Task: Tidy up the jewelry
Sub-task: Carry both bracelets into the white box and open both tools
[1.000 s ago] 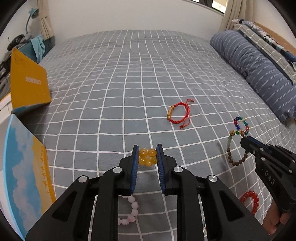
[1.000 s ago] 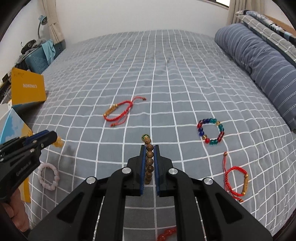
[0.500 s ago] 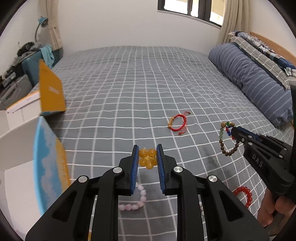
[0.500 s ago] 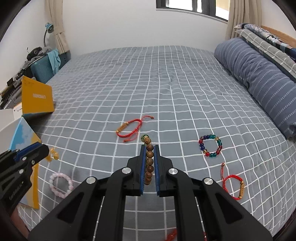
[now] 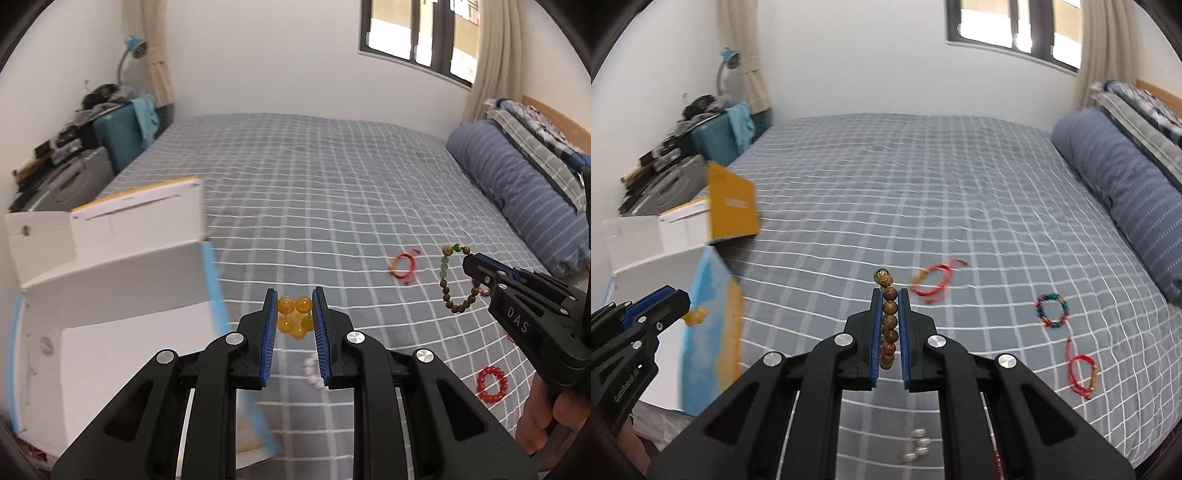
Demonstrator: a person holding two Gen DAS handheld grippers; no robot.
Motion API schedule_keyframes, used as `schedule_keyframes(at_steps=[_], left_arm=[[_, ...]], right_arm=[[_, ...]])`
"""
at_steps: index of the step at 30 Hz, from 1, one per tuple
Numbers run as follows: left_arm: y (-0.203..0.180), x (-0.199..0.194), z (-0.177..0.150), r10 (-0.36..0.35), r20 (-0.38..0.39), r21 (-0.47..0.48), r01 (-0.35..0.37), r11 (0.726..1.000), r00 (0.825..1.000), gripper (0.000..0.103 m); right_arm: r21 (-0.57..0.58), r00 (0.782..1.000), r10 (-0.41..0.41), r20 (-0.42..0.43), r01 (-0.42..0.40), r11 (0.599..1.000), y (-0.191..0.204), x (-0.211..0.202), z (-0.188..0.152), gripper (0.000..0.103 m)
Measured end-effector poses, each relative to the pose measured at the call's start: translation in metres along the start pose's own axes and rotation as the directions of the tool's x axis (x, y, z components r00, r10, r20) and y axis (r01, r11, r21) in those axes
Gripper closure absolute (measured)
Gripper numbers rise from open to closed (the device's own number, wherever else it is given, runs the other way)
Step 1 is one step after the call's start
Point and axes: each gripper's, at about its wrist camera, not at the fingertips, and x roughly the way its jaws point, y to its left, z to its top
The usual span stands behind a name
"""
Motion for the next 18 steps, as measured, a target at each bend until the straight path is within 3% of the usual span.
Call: schedule_keyframes(at_steps=[8,18], left_arm=[[0.088,-0.044,-0.009,0.109,0.010,-0.072,-0.108,0.992,0.994,0.084],[0.188,-0.054,-0.048,0.180,-0.058,-0.160,-0.187,0.969,0.982,0.084]], right_arm=[[-0.077,0.995,0.096,0.005,-0.095,0.992,0.101,-0.018,0.006,0.095],[-0.164,0.979,0.190,-0.072,-0.199,0.966,0.218,-0.001,-0.013,0.095]])
